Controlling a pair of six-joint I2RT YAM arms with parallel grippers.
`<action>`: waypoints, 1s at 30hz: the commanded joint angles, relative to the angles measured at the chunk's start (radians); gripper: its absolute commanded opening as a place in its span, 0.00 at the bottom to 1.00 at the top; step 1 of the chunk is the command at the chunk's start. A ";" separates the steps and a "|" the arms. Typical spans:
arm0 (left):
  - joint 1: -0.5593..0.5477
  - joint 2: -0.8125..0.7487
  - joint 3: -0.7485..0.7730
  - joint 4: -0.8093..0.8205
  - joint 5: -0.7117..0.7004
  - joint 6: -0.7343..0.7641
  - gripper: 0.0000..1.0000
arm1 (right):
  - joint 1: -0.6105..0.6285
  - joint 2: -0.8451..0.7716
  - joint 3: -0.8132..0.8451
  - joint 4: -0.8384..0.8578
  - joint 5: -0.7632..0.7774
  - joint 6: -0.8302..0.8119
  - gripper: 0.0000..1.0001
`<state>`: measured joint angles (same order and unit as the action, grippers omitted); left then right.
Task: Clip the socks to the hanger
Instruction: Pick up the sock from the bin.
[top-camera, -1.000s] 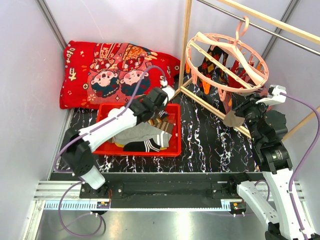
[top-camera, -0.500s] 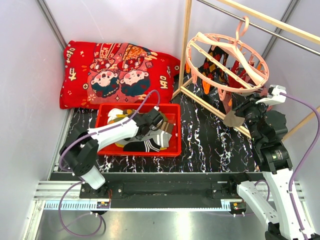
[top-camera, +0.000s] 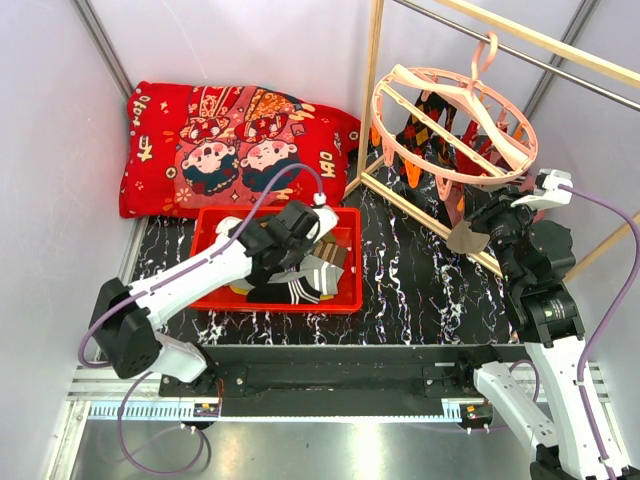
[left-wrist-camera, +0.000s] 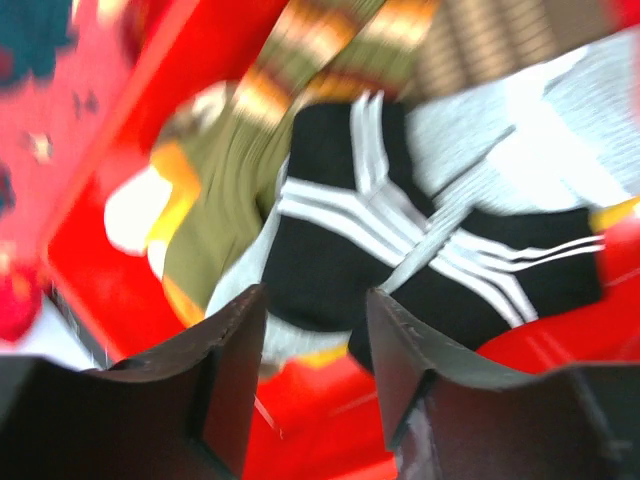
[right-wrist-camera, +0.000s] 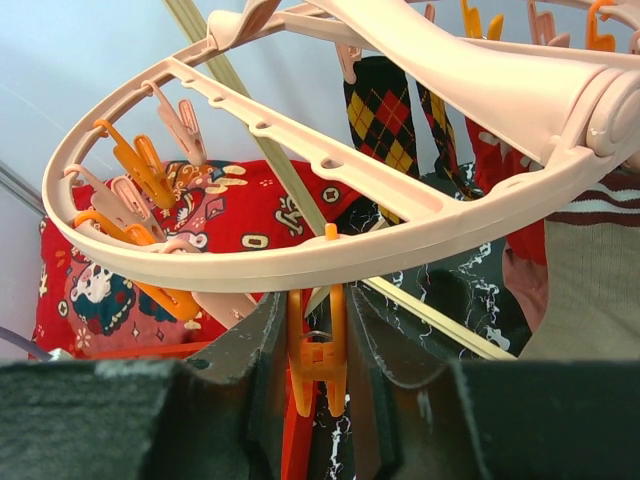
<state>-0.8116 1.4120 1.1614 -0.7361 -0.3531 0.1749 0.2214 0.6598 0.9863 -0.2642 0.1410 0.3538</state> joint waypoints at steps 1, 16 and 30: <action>-0.031 0.067 0.038 0.052 0.147 0.153 0.45 | -0.004 0.004 0.008 0.054 0.020 -0.018 0.00; -0.047 0.370 0.141 0.017 -0.010 0.290 0.34 | -0.004 -0.009 0.002 0.052 0.022 -0.029 0.00; -0.032 0.487 0.121 0.040 -0.053 0.291 0.21 | -0.004 -0.012 -0.005 0.052 0.020 -0.030 0.00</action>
<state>-0.8555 1.8862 1.2697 -0.7166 -0.3897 0.4572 0.2214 0.6540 0.9852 -0.2573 0.1410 0.3359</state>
